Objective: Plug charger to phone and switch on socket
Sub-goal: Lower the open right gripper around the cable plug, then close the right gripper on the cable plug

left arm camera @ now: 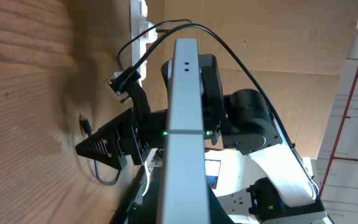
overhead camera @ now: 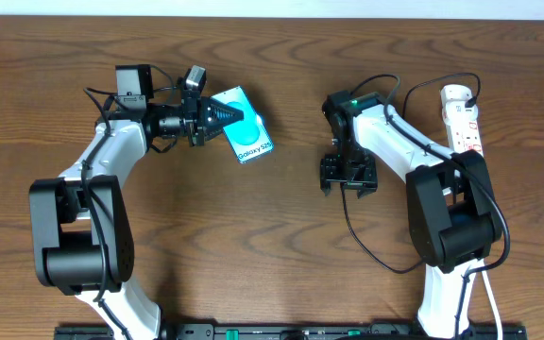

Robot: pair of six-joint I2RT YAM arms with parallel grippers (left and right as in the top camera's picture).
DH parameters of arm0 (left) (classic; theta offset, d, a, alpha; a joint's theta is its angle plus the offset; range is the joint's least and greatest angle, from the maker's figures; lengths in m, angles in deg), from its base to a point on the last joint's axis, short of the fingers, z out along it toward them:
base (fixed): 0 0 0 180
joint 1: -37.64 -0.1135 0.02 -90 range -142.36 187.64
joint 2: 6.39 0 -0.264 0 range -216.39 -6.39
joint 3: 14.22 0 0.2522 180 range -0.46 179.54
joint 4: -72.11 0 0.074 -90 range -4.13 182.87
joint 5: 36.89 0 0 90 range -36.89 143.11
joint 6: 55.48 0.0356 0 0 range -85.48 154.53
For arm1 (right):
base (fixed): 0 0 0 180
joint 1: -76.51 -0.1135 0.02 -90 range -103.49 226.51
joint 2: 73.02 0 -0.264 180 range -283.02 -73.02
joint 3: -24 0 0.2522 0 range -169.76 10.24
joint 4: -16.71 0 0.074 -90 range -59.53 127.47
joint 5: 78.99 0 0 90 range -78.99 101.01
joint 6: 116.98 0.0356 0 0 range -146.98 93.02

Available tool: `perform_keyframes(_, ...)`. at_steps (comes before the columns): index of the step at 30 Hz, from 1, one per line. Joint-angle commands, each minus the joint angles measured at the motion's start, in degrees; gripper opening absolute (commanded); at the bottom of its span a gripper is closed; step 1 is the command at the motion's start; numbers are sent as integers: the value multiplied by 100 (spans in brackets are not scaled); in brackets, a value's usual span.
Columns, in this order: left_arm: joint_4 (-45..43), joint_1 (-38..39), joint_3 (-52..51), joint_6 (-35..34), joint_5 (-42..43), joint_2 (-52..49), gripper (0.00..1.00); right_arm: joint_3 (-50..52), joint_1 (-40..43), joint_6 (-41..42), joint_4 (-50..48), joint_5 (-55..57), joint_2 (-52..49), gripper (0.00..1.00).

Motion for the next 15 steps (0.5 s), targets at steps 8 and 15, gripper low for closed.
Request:
perform_keyframes(8, -13, -15, 33, 105, 284, 63, 7, 271, -52, 72, -131, 48, -52, 68)
perform_keyframes(15, -13, -15, 35, 105, 284, 63, 8, 275, -52, 72, -223, 50, -52, 68)
